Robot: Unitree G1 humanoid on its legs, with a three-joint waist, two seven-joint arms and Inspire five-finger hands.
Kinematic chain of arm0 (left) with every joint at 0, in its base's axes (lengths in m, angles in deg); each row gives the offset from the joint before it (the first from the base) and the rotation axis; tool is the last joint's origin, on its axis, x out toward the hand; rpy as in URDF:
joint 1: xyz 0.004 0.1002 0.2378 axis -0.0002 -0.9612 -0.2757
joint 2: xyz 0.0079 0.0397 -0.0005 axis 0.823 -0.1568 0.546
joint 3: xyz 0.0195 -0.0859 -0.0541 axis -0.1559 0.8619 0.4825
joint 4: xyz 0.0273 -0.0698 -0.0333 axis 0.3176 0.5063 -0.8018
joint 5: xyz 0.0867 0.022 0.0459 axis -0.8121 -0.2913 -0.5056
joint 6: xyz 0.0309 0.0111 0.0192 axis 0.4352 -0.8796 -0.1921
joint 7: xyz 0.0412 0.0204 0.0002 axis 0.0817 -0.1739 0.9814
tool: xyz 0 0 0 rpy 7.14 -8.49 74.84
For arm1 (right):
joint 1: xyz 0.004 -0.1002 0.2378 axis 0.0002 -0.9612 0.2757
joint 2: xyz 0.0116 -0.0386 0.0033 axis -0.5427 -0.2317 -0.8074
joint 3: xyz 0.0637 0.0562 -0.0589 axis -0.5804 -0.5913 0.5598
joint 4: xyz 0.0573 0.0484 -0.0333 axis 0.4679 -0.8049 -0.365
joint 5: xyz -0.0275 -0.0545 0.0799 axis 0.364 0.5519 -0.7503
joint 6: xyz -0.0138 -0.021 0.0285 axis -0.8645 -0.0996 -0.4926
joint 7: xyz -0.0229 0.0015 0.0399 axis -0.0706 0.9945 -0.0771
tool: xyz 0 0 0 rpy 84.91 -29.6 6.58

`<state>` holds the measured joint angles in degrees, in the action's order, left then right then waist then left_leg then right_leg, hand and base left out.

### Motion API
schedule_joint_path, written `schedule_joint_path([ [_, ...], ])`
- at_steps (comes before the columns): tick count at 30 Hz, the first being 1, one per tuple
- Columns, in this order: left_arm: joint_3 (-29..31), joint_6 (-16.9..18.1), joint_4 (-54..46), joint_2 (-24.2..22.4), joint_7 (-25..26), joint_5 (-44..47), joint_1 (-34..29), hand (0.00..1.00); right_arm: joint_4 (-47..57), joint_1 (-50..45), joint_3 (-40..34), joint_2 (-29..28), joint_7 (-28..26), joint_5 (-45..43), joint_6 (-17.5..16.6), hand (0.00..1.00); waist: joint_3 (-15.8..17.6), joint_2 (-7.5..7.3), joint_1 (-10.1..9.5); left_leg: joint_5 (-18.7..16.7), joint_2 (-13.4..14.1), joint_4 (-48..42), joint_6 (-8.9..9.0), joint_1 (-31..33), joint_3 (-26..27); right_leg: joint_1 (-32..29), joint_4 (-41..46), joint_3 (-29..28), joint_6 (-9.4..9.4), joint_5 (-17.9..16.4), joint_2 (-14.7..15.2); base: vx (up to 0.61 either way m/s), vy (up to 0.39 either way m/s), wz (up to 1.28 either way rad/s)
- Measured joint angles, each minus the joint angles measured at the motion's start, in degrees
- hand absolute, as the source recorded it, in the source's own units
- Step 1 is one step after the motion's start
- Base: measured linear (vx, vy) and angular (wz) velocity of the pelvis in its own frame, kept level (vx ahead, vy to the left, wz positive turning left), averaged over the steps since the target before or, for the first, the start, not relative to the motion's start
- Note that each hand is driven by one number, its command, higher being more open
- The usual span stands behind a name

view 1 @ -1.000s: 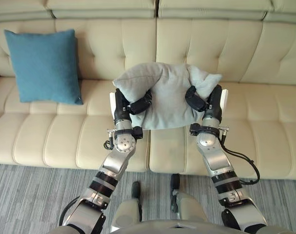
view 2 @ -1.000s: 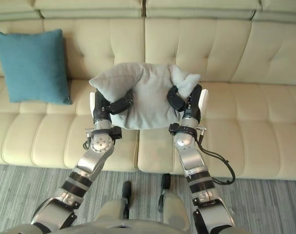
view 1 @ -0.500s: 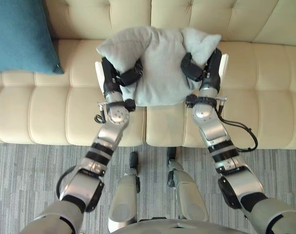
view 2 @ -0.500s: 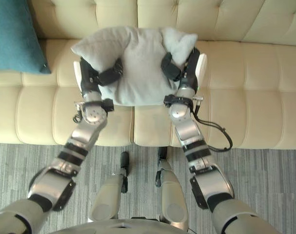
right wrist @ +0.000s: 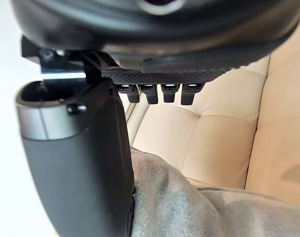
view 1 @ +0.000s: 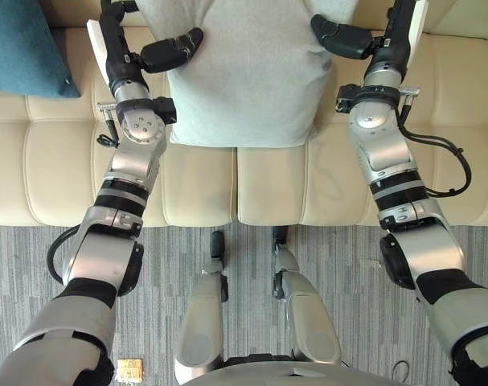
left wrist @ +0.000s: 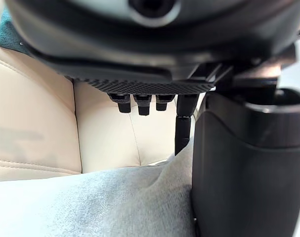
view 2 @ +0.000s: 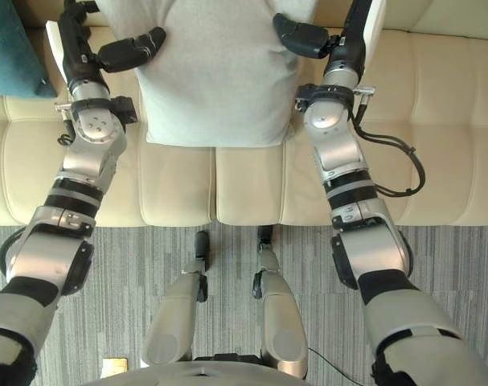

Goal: Pick up cushions and gather them together orderly.

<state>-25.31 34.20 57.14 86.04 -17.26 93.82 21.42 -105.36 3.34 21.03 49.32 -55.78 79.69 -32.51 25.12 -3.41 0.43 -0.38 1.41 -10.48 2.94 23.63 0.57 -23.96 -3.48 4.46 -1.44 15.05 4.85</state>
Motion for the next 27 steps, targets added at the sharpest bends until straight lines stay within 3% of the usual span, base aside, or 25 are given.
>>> schedule_joint_path([
  [11, 1.0, 0.6, 3.2, 1.0, -2.7, 7.7, 4.3, 1.00, -9.9, 6.3, -0.5, 3.0, -3.0, -14.0, -2.0, 1.00, 1.4, 0.62, -0.23, -1.9, -0.4, -4.8, -0.74, 2.5, -0.2, 0.1, -1.3, -0.4, -0.32, 1.3, 0.3, 0.02, 0.079, -0.01],
  [15, 5.8, 2.5, 3.2, 1.1, -4.4, 16.7, 4.0, 1.00, -10.3, 6.0, -4.5, 3.2, -3.6, -16.7, -2.0, 1.00, 1.7, 1.08, -0.41, -2.0, -0.7, -5.2, -0.80, 2.6, -0.2, 0.3, -1.3, -0.4, -0.29, 1.3, 0.5, 0.05, 0.086, 0.01],
  [20, 14.6, 4.8, -2.5, 1.2, -6.3, 22.7, -5.5, 1.00, -1.7, -5.9, -11.3, 3.3, -6.0, -17.8, -2.7, 1.00, 1.7, 1.15, -0.85, -2.2, -0.7, -4.4, -1.09, 0.2, -0.1, 2.2, -1.3, -0.5, -0.28, 1.3, 0.6, 0.09, 0.080, -0.02],
  [27, 18.4, 4.9, -2.8, 2.1, -7.7, 25.1, -11.2, 1.00, -0.7, -13.7, -15.7, 3.2, -7.9, -18.3, -4.6, 1.00, 1.7, 1.13, -1.44, -2.3, -1.2, -3.9, -1.22, -0.4, 0.4, 2.4, -1.3, -1.1, 0.23, 0.9, 1.0, 0.04, 0.076, -0.03],
])
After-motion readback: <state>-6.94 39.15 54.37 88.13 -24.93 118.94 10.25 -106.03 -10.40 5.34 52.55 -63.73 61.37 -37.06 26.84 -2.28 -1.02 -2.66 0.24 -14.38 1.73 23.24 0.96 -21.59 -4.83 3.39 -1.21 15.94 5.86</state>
